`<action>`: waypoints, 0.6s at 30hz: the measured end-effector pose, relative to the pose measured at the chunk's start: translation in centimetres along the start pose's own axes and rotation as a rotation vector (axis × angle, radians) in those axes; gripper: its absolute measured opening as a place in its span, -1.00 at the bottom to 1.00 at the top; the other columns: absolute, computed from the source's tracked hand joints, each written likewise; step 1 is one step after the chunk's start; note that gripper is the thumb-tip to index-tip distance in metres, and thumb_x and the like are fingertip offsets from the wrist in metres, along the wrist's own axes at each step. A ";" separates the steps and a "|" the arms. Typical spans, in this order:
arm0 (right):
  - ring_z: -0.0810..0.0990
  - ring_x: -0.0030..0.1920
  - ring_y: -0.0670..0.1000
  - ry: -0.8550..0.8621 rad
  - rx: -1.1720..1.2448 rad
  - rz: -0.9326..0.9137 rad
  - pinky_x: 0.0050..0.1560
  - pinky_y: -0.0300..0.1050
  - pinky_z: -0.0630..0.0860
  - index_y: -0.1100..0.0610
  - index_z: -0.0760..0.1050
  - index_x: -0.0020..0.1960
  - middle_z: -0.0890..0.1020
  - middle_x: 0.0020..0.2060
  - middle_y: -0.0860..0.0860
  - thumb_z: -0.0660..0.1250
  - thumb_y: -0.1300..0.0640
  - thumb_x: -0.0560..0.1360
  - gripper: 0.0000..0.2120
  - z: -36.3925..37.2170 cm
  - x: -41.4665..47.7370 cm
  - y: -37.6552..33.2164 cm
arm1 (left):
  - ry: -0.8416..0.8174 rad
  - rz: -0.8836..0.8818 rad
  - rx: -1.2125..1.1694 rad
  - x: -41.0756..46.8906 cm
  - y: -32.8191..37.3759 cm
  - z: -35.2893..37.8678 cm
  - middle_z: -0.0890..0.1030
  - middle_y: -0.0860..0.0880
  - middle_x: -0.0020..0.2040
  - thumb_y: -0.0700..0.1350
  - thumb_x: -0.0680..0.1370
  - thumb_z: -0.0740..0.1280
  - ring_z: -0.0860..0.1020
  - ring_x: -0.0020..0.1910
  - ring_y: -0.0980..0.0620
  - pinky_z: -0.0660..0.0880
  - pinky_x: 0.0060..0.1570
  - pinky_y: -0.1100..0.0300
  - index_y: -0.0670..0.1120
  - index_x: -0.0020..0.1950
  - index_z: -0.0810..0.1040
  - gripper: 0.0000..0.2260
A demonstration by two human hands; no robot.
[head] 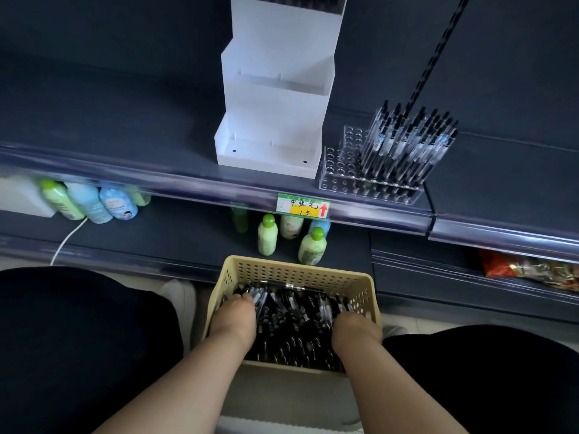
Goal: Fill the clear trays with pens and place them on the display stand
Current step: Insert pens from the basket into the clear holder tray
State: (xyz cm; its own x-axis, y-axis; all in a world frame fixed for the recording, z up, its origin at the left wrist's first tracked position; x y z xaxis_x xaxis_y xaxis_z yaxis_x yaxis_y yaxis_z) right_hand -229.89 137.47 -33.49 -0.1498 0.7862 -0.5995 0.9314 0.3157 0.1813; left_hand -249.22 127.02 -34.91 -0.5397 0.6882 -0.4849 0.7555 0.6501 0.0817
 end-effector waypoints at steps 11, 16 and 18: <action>0.53 0.14 0.12 0.099 0.262 0.002 -0.03 -0.06 0.48 0.14 0.43 0.23 0.55 0.15 0.09 0.17 0.23 0.56 -0.74 -0.9 0.3 0.1 | -0.002 -0.016 -0.089 -0.8 -0.2 -0.9 0.50 -0.12 0.19 -0.26 0.54 0.22 0.52 0.15 -0.11 0.46 0.07 0.10 -0.15 0.28 0.38 -0.70; 0.55 0.09 0.11 0.072 0.418 -0.036 -0.04 -0.09 0.38 0.11 0.47 0.19 0.58 0.09 0.08 0.17 -0.04 0.57 -0.70 -1.1 1.2 -0.7 | 0.007 -0.085 -0.198 -0.8 -1.0 -2.1 0.48 -0.12 0.27 -0.20 0.58 0.23 0.49 0.21 -0.07 0.43 0.09 0.18 -0.10 0.33 0.41 -0.69; 0.54 0.11 0.10 0.074 0.439 -0.037 0.00 -0.07 0.35 0.07 0.48 0.18 0.58 0.10 0.06 0.19 -0.08 0.56 -0.70 -1.2 1.6 -1.0 | 0.044 -0.073 -0.265 -0.8 -1.3 -2.9 0.52 -0.08 0.22 -0.15 0.58 0.25 0.50 0.17 -0.04 0.43 0.07 0.20 -0.06 0.31 0.44 -0.71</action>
State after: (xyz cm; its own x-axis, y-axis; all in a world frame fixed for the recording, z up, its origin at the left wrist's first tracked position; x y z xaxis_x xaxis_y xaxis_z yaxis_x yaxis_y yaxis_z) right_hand -231.41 139.02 -33.68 -0.1943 0.8198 -0.5386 0.9751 0.1014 -0.1974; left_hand -250.87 126.53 -32.16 -0.6089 0.6462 -0.4600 0.5935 0.7559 0.2762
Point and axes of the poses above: each hand's wrist, its own x-axis towards the middle knuckle, its own z-axis out of the palm, y = z × x, the point moved 7 cm from there along x, towards the middle knuckle
